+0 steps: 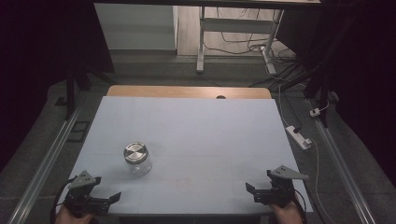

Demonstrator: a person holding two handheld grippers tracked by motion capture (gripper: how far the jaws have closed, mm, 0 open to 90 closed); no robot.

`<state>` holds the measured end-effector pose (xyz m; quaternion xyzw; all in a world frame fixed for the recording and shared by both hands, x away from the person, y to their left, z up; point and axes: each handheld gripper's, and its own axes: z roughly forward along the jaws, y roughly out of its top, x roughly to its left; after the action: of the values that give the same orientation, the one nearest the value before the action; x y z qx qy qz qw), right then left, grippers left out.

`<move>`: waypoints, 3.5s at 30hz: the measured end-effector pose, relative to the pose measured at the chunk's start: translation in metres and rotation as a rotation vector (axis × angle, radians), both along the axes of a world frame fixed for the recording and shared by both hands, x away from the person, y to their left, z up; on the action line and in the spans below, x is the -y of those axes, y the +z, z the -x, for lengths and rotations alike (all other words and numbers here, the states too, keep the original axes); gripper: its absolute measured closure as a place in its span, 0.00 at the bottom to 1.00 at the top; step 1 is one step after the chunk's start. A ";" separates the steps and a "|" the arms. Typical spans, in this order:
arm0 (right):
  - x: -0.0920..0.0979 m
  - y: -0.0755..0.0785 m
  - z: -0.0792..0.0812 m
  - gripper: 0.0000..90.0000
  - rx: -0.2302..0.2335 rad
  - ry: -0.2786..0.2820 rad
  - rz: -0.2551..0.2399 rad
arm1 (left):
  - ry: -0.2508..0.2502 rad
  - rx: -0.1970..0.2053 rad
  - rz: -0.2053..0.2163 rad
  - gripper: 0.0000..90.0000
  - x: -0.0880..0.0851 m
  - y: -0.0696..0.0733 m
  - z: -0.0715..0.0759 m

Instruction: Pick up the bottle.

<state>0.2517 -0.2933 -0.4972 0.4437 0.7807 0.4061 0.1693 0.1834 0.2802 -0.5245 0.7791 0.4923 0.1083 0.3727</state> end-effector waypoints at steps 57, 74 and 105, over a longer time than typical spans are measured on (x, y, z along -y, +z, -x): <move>0.001 -0.003 -0.009 0.00 -0.014 0.026 0.043 | -0.060 0.137 0.088 0.01 0.011 0.003 -0.024; -0.001 -0.004 -0.010 0.00 -0.025 0.041 0.050 | -0.049 0.146 0.063 0.00 0.022 0.001 -0.045; -0.002 -0.004 -0.010 0.00 -0.031 0.060 0.061 | -0.158 0.180 -0.020 0.00 0.057 -0.003 -0.096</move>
<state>0.2618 -0.2913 -0.5016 0.4210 0.8083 0.3799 0.1584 0.2799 0.2236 -0.5270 0.8062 0.3930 0.1530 0.4150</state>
